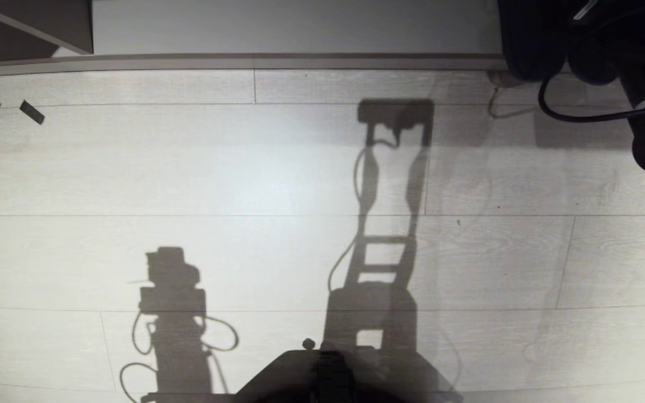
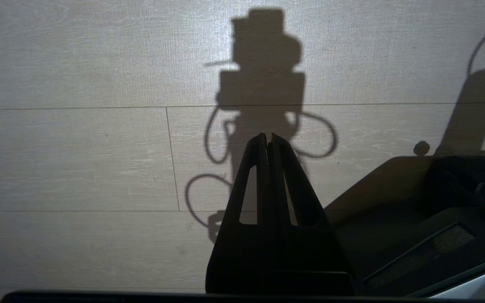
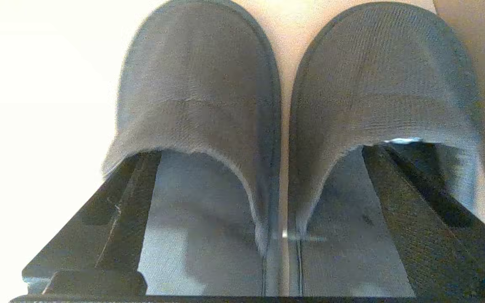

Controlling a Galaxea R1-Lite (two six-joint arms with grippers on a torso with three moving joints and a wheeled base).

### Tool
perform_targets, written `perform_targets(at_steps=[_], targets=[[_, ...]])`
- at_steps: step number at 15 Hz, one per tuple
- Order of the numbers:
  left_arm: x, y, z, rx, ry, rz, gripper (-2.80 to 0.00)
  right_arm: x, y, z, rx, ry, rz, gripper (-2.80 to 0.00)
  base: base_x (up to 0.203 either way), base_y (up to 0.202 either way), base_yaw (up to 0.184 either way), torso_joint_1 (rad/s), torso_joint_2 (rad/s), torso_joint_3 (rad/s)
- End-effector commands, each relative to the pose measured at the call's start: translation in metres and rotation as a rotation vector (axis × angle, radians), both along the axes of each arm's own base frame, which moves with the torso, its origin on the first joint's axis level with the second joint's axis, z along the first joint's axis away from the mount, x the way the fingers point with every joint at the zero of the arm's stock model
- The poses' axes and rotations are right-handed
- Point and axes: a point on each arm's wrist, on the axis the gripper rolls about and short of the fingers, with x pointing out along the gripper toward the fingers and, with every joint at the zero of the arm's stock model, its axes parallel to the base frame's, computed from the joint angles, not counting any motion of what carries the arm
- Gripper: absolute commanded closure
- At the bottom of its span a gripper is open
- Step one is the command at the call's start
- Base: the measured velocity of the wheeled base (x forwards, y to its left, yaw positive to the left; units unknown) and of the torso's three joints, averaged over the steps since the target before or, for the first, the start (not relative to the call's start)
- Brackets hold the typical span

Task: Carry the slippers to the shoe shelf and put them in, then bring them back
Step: Place the slippers into the shoe cabinet, then pick up the slippers in the shoe cabinet

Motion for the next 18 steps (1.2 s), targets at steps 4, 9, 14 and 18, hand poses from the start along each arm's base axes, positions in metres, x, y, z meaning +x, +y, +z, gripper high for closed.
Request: perform_targets(at_steps=[4,9,14,18], targets=[[0.000,0.000,0.000,0.000,0.000,0.000,0.00,-0.066,0.000,-0.002,-0.053,0.039,0.013,-2.80,0.000,0.000,0.000,0.000,0.00,0.000],[0.000,0.000,0.000,0.000,-0.001,0.000,0.00,-0.151,0.000,-0.031,-0.105,0.224,0.040,-2.80,0.000,0.000,0.000,0.000,0.00,0.000],[0.000,0.000,0.000,0.000,0.000,0.000,0.00,-0.251,0.000,-0.053,-0.145,0.308,0.094,0.00,0.000,0.000,0.000,0.000,0.00,0.000],[0.000,0.000,0.000,0.000,0.000,0.000,0.00,-0.324,-0.001,-0.076,-0.166,0.366,0.088,0.00,0.000,0.000,0.000,0.000,0.00,0.000]])
